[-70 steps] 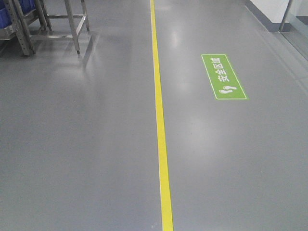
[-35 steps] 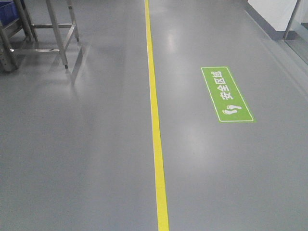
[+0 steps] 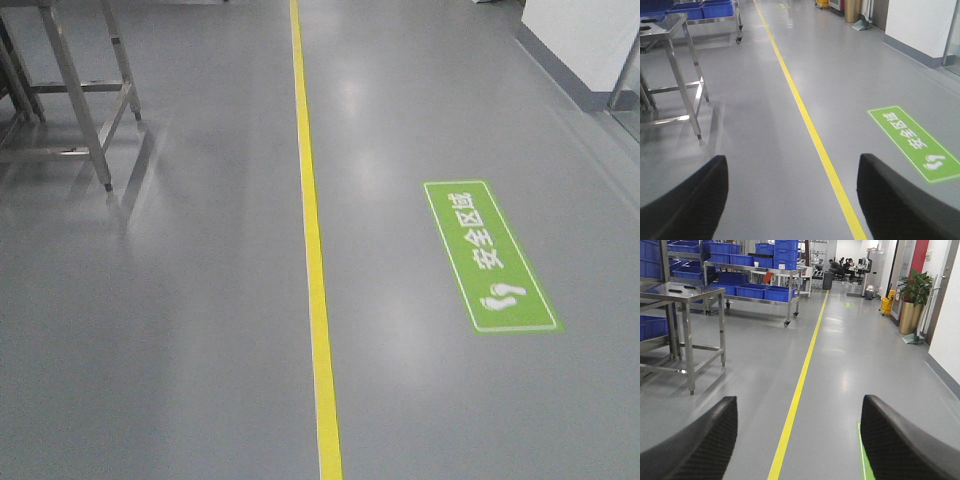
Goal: Move and align brake pads A on conveyor
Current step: 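Drive the base along the yellow floor line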
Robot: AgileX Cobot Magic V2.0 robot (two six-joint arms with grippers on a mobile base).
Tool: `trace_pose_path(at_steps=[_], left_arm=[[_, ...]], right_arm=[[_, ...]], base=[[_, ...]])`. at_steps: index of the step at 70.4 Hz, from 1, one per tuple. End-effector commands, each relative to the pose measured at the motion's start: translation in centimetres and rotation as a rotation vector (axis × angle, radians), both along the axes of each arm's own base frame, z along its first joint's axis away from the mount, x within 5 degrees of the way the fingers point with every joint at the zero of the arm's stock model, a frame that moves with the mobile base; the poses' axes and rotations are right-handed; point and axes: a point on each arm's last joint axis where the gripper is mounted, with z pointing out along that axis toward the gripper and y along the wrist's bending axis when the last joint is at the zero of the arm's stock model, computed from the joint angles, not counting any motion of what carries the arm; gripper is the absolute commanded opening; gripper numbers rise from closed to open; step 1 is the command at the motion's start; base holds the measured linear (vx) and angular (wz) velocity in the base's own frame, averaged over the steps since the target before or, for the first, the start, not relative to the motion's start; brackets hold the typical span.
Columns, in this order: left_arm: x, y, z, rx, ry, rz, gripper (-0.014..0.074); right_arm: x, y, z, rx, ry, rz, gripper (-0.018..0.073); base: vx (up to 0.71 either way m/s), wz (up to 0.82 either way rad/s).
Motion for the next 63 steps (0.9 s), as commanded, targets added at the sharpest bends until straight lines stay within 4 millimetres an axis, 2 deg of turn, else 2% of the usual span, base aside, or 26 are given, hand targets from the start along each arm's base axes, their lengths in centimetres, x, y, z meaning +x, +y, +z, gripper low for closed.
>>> trace_pose_path(at_steps=[1,63], left_arm=[[0.12,-0.09,1.22,-0.020,-0.078,-0.009,0.0524],[0.12,-0.09,1.22,-0.020,-0.078,-0.009,0.0524]], right_arm=[[-0.03,0.02,1.48,0.006,-0.092,0.002,0.0497],[-0.03,0.02,1.48,0.006,-0.092,0.002,0.0497]], base=[[0.73,0.01],[0.73,0.01]])
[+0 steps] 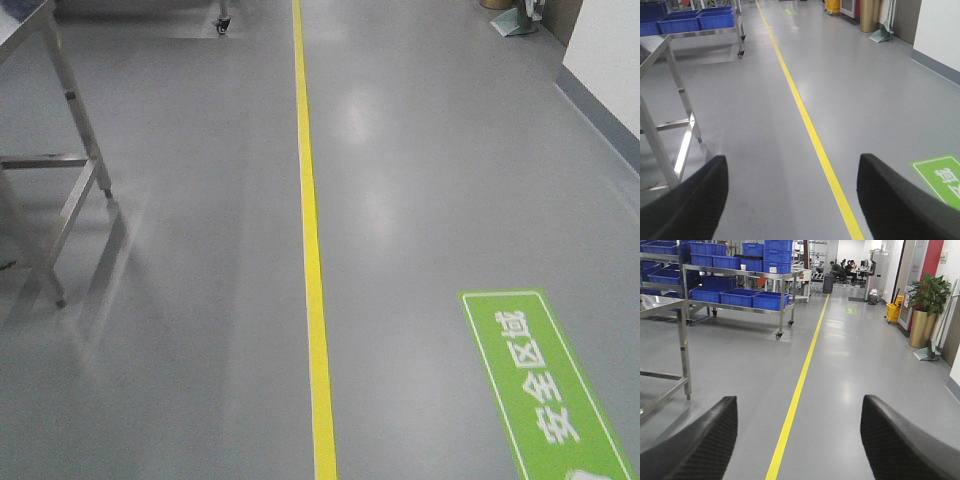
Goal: Move and align brake pads A on conveyor
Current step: 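Drive the base along the yellow floor line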
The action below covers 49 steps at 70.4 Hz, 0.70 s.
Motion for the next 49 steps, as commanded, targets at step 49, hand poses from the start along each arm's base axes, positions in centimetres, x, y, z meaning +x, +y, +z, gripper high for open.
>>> trace_pose_path(at_steps=[49], left_arm=[[0.16,-0.09,1.22,-0.020,-0.076,-0.009,0.0524]], right_arm=[[-0.03,0.02,1.48,0.006,-0.092,0.002,0.0497]], base=[[0.70,0.07]])
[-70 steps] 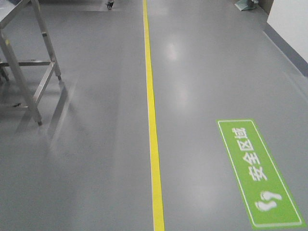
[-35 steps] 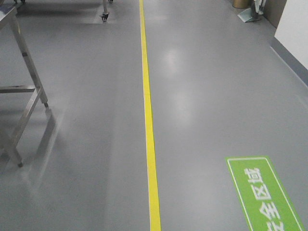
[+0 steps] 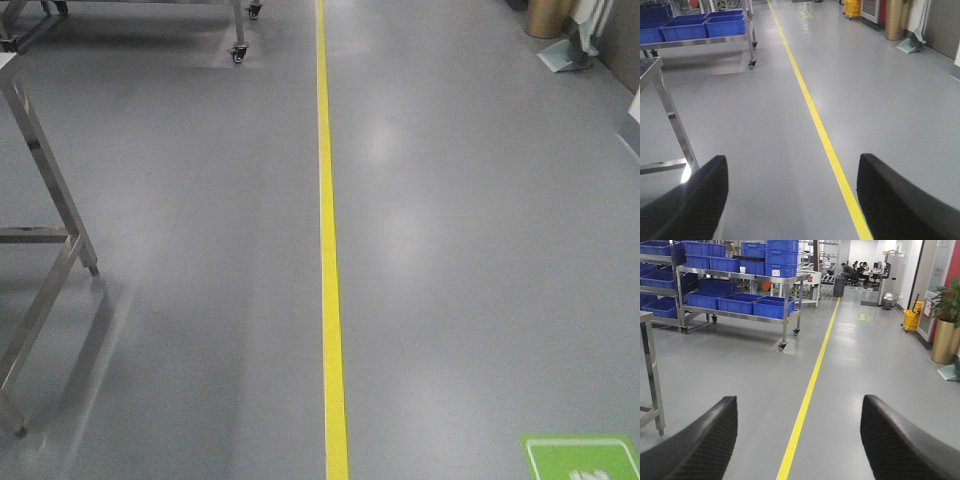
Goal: Move and align brake pads A on conveyor
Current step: 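Drive the base along the yellow floor line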
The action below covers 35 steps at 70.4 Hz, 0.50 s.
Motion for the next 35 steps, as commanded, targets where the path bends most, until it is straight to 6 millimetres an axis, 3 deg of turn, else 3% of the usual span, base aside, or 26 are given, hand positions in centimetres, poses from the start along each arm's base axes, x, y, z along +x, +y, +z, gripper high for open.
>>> trace_pose_path(at_steps=[1,35], left_arm=[[0.15,-0.09,1.28,-0.020,-0.079,-0.009,0.0524],[0.15,-0.09,1.28,-0.020,-0.079,-0.009,0.0524]], right_arm=[[-0.03,0.02,1.48,0.006,-0.092,0.002,0.0497],[-0.03,0.03,1.48,0.006,-0.092,0.003,0.0497]], base=[[0.66,0.12],[0.65,0.02]])
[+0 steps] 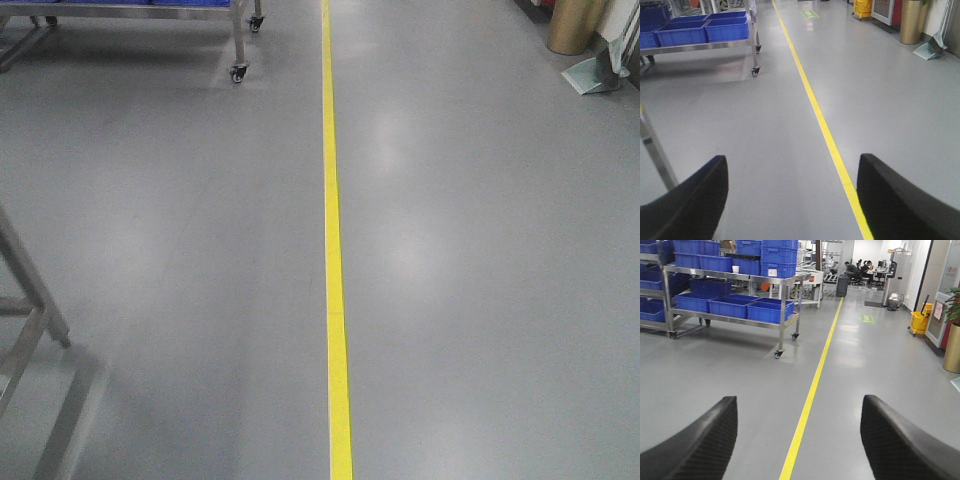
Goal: Move and align brake pads A on conveyor
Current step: 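Drive the base along the yellow floor line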
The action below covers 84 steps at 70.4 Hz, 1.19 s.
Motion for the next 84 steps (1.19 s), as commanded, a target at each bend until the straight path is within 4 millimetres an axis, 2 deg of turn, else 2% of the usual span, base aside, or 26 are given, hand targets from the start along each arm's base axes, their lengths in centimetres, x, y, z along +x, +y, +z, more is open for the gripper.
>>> trace_pose_path(at_steps=[1,28,84], left_arm=[[0.12,-0.09,1.38,-0.020,-0.082,-0.009,0.0524],[0.12,-0.09,1.38,-0.020,-0.082,-0.009,0.0524],[0.12,-0.09,1.38,-0.020,-0.082,-0.009,0.0524]], right_arm=[[-0.03,0.03,1.48,0.006,-0.092,0.003,0.0497],[-0.03,0.03,1.48,0.006,-0.092,0.003,0.0497],[-0.03,0.02,1.48,0.006,-0.092,0.002,0.0497]], base=[[0.64,-0.12],[0.61,-0.06],[0.48,0.13]])
